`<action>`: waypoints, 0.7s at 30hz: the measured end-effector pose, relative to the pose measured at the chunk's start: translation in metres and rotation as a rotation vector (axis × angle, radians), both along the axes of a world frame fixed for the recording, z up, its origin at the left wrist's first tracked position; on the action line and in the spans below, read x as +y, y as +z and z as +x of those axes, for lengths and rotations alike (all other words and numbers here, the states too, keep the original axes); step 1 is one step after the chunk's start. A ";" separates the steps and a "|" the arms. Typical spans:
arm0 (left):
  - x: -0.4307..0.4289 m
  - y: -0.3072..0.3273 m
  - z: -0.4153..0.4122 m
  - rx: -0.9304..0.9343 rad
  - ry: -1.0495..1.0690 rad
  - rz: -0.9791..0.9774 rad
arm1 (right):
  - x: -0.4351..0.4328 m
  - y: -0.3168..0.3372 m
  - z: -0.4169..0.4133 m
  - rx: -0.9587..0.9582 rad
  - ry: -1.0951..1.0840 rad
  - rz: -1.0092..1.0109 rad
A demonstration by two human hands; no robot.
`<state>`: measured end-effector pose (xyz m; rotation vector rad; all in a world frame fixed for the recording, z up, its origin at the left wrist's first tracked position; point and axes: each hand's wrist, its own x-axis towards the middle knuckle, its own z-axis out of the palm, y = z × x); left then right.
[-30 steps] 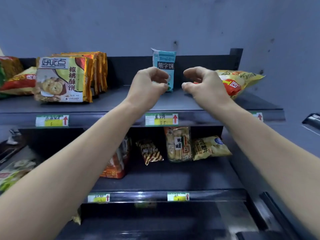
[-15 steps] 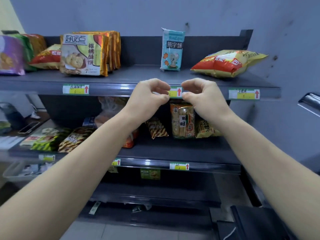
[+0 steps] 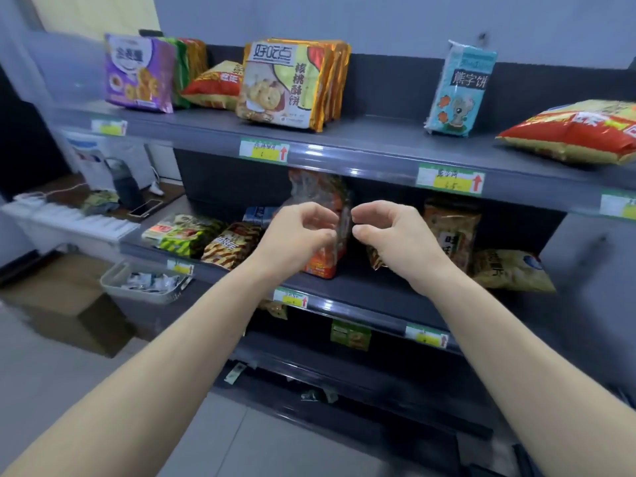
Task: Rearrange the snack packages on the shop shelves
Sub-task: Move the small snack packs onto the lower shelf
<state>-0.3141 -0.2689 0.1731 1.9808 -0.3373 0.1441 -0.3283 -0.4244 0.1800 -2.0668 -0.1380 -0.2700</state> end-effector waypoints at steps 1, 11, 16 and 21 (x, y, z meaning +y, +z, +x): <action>0.016 -0.005 0.003 0.017 0.014 0.002 | 0.016 -0.007 0.006 0.012 0.014 0.001; 0.194 -0.052 0.061 0.174 0.185 -0.009 | 0.191 -0.043 0.079 0.137 0.157 0.000; 0.266 -0.078 0.090 0.238 0.254 -0.003 | 0.259 -0.072 0.117 0.224 0.157 0.031; 0.312 -0.098 0.115 0.316 0.299 -0.043 | 0.302 -0.092 0.147 0.307 0.156 0.056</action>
